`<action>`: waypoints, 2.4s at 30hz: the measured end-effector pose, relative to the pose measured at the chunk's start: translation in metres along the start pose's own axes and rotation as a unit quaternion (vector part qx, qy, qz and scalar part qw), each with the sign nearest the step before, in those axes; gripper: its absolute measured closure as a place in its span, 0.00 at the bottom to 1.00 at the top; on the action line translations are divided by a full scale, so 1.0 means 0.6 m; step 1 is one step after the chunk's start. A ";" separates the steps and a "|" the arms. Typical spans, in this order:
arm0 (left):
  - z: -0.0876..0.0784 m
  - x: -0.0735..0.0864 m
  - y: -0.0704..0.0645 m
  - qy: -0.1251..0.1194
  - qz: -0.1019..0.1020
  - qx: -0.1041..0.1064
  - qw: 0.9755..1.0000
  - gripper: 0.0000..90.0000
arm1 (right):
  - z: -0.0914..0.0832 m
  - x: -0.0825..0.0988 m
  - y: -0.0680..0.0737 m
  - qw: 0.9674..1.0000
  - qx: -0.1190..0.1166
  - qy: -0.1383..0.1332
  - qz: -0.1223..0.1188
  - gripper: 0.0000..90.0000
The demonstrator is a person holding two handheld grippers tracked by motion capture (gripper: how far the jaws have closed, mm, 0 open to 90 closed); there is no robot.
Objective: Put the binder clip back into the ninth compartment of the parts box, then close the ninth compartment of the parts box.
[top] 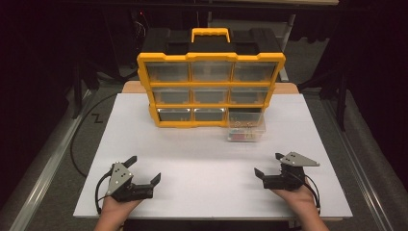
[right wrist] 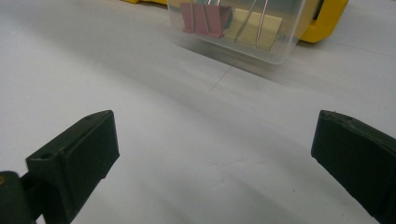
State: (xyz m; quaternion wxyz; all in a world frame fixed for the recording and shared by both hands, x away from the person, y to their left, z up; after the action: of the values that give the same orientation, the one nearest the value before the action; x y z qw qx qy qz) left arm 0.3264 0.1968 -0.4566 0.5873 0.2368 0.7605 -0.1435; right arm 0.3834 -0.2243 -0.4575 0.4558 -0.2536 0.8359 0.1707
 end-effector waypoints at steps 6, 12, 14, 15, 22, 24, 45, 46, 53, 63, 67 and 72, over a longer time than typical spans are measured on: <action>0.003 0.001 -0.012 0.008 0.021 0.008 1.000 0.00 | -0.001 0.004 -0.004 1.000 0.005 -0.001 -0.002 0.07; -0.001 -0.003 -0.008 0.000 0.017 0.001 1.000 0.00 | -0.009 0.003 -0.013 1.000 0.008 -0.011 0.011 0.35; -0.002 0.000 -0.004 0.001 0.011 -0.001 1.000 0.00 | -0.012 0.001 -0.017 1.000 0.005 -0.016 0.022 0.48; -0.003 0.000 -0.003 0.002 0.010 -0.002 1.000 0.00 | -0.013 0.000 -0.017 1.000 0.005 -0.018 0.023 0.53; -0.003 0.000 0.002 0.009 0.012 -0.008 1.000 0.00 | -0.011 -0.005 -0.012 1.000 0.013 -0.015 0.015 0.92; -0.002 -0.001 -0.001 0.008 0.015 -0.006 1.000 0.00 | -0.009 -0.004 -0.008 1.000 0.016 -0.014 0.016 1.00; 0.000 -0.002 -0.010 0.007 0.029 0.005 1.000 0.00 | 0.068 -0.065 -0.018 0.999 0.032 -0.042 0.011 1.00; 0.000 -0.001 -0.010 0.007 0.028 0.005 1.000 0.00 | 0.070 -0.067 -0.018 0.999 0.032 -0.042 0.010 1.00; 0.000 -0.001 -0.013 0.007 0.032 0.009 0.999 0.00 | 0.088 -0.084 -0.023 0.998 0.045 -0.044 0.006 1.00; 0.000 -0.004 -0.015 0.001 0.034 0.018 0.999 0.00 | 0.120 -0.103 -0.029 0.998 0.056 -0.032 0.007 1.00; -0.002 -0.005 -0.015 -0.001 0.031 0.017 0.999 0.00 | 0.136 -0.113 -0.037 0.997 0.067 -0.028 0.009 1.00; -0.001 -0.005 -0.014 -0.002 0.030 0.020 0.999 0.00 | 0.156 -0.133 -0.050 0.996 0.080 -0.026 0.008 1.00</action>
State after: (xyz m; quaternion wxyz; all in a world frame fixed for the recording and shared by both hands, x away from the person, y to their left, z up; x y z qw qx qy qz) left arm 0.3220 0.1893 -0.4539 0.5880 0.2709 0.7489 -0.1415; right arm 0.5002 -0.1790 -0.4406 0.4952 -0.2056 0.8364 0.1136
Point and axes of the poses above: each handheld gripper's, and its own axes: z roughly forward along the jaws, x roughly out of its underside, y roughly to its left, the point moved 6 cm from there along z, roughly forward along the jaws, and after that the axes turned 3 degrees about z, right-handed, at the moved point
